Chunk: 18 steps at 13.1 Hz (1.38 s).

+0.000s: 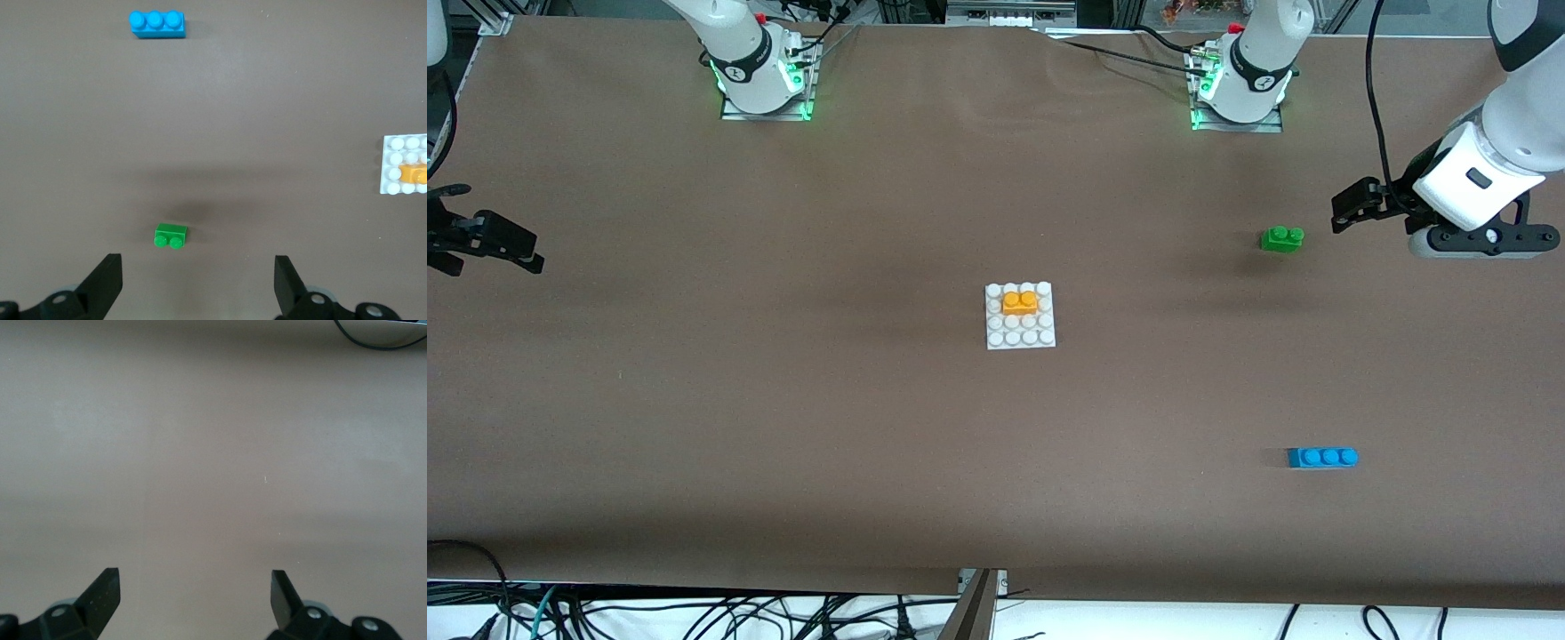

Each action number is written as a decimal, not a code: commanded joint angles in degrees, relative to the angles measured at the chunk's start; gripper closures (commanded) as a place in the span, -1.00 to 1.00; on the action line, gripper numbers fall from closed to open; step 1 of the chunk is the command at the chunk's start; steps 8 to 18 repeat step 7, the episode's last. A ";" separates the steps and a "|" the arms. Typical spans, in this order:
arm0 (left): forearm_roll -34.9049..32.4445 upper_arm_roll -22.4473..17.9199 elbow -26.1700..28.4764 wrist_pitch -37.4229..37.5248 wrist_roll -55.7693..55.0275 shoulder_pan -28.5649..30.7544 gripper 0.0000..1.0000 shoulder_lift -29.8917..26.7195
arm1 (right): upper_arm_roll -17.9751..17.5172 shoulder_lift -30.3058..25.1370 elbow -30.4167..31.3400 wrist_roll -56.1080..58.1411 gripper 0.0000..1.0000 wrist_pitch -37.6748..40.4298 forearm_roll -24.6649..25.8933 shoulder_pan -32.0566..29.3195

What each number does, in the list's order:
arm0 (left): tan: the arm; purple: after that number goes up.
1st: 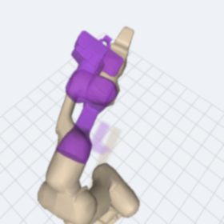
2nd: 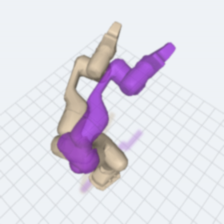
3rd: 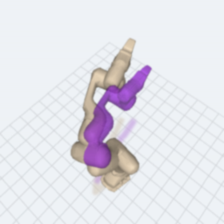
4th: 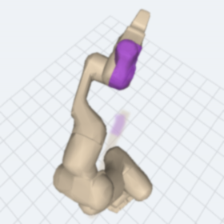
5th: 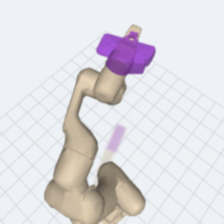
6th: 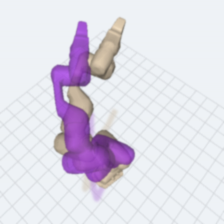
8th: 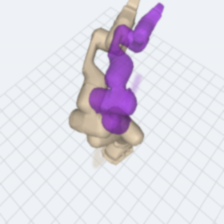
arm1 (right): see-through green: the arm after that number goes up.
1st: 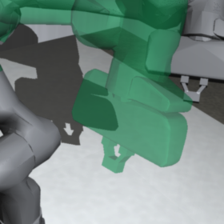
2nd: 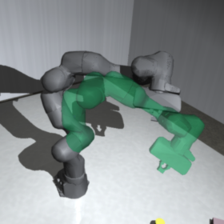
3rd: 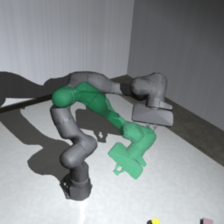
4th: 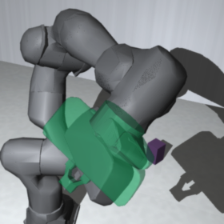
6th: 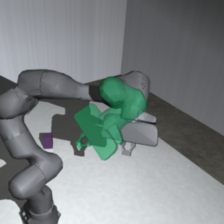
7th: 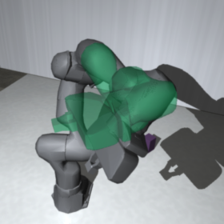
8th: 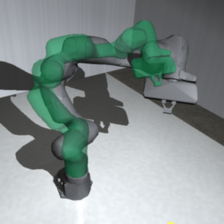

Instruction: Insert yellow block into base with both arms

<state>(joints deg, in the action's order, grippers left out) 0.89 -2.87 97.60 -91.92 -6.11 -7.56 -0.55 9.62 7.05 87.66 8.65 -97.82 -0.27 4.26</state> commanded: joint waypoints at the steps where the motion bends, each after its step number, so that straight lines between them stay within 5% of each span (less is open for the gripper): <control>1: 0.78 -0.20 -2.86 1.12 0.04 0.35 -1.00 1.08 | -0.21 0.34 -1.18 0.23 -1.00 0.52 0.62 0.05; 18: 0.69 -0.29 -2.94 1.12 0.74 0.62 -1.00 1.08 | -0.22 0.34 -1.18 0.14 -1.00 0.52 0.62 0.05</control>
